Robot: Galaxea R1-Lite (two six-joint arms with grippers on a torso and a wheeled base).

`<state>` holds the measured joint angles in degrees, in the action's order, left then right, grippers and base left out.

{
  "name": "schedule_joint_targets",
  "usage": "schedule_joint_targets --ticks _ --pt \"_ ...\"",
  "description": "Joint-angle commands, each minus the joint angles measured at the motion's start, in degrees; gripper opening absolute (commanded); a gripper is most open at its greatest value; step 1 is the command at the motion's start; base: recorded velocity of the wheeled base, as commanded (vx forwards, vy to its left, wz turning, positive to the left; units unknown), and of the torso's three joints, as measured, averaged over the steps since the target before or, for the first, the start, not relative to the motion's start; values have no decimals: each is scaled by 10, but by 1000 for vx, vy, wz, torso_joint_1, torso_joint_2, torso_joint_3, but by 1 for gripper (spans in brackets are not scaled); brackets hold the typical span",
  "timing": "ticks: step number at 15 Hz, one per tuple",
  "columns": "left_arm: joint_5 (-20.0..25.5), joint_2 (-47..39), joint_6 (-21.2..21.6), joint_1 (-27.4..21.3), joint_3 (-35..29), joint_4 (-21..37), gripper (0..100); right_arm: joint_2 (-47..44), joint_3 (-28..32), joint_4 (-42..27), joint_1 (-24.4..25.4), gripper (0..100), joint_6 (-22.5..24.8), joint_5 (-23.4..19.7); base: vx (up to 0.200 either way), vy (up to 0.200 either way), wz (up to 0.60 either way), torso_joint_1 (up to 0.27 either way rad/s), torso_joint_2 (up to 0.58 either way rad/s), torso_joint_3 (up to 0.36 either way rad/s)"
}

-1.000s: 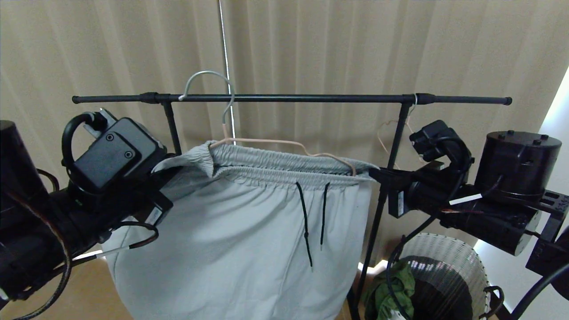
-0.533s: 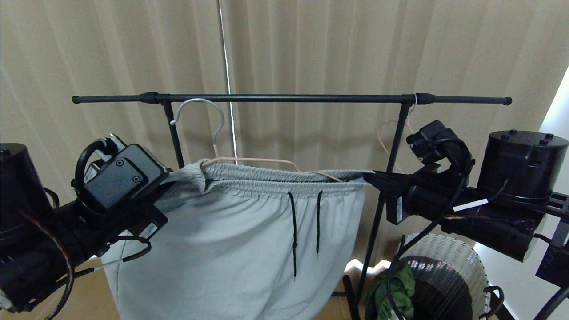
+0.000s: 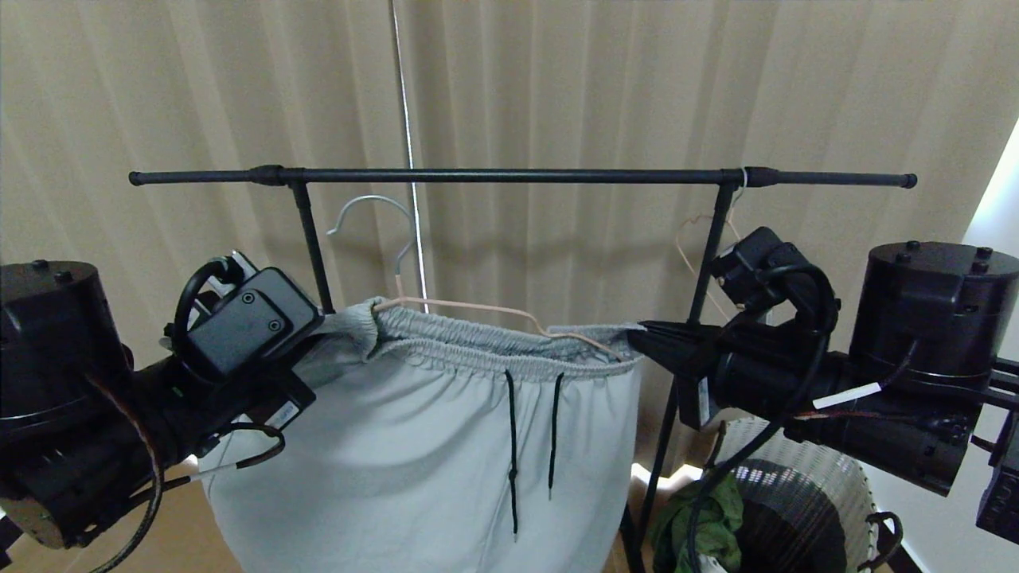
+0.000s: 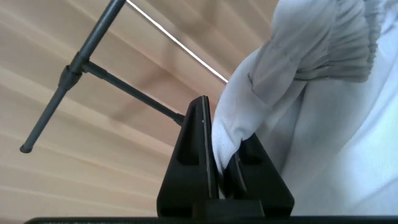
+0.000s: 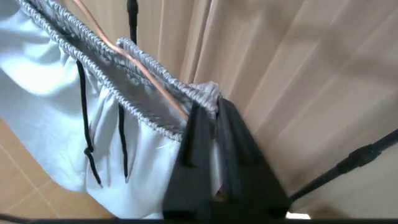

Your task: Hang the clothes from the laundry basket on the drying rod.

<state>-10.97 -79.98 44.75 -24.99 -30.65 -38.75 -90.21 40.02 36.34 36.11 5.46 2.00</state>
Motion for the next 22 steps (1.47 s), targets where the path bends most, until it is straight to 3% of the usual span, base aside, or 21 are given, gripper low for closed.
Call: schedule_joint_targets --ticks 1,5,11,14,22 --pt "0 -10 0 0 0 0 0 1 0 0 1 100 5 -1 0 0 0 0 0 0" --pt "-1 -20 -2 1 -6 -5 0 6 -14 4 36 100 7 -2 0 0 0 0 0 0" --pt "-37 -47 -5 -1 6 -75 0 -1 -9 11 80 100 7 -41 0 0 0 0 0 0" --pt "-38 -45 -19 -20 5 -81 0 -76 23 92 76 100 35 -36 0 0 0 0 0 0" --pt "-38 -41 -31 -49 3 -81 0 -144 95 94 61 100 108 28 0 0 0 0 0 0"
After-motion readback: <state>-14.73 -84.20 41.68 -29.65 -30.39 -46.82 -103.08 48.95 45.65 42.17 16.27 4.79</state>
